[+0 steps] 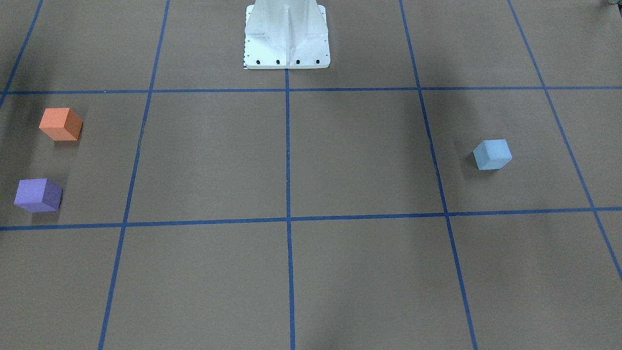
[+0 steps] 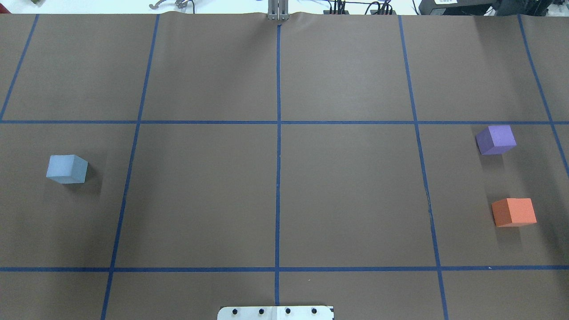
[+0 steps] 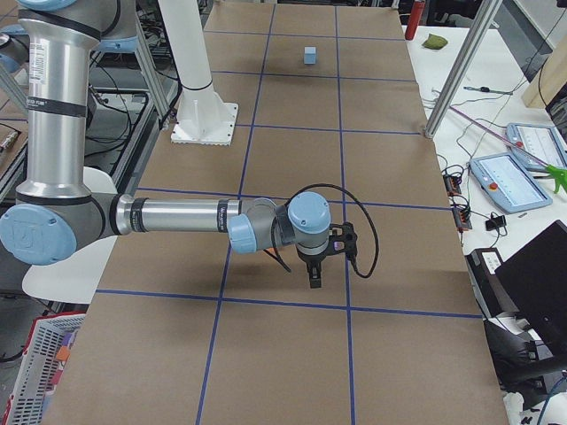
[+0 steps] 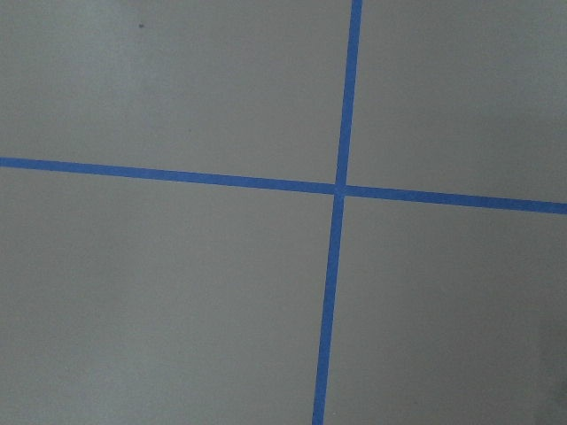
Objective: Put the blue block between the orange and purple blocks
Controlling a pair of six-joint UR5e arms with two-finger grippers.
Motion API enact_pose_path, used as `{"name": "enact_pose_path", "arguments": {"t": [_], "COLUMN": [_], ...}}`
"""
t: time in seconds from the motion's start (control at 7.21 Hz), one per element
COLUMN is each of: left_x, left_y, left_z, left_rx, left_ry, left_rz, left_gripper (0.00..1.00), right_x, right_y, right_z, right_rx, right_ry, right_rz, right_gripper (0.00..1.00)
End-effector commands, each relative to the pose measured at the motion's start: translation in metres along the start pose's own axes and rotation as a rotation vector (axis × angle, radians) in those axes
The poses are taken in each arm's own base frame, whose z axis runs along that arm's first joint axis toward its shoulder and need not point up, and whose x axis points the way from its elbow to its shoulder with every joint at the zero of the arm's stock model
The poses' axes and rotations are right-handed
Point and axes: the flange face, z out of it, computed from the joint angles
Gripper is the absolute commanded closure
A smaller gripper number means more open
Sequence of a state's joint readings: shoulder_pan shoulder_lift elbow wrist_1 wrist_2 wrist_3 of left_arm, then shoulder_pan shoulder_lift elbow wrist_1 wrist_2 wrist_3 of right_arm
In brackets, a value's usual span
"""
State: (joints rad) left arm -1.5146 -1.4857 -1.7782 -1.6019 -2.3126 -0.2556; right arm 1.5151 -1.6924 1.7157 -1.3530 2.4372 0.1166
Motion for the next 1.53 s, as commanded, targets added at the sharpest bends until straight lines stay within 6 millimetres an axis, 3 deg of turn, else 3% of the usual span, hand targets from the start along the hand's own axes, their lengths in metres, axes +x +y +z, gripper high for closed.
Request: {"name": "enact_pose_path", "arguments": {"t": [0.0,1.39], "left_x": [0.0048,0.0140], "left_y": [0.0039,0.0066], "left_z": [-0.0030,-0.0118], "left_rx": [0.001,0.019], "left_ry": [0.037,0.047], "left_rz": [0.008,0.031], "left_gripper": [0.00,0.00], "right_x": [-0.0014,-0.0019], "right_y": [-0.0006,0.0019], "right_z": [-0.0015,-0.0021], "right_rx": [0.003,0.003], "right_ry": [0.001,-0.001], "right_rz": [-0.003,-0.003], "right_gripper": [0.00,0.00]}}
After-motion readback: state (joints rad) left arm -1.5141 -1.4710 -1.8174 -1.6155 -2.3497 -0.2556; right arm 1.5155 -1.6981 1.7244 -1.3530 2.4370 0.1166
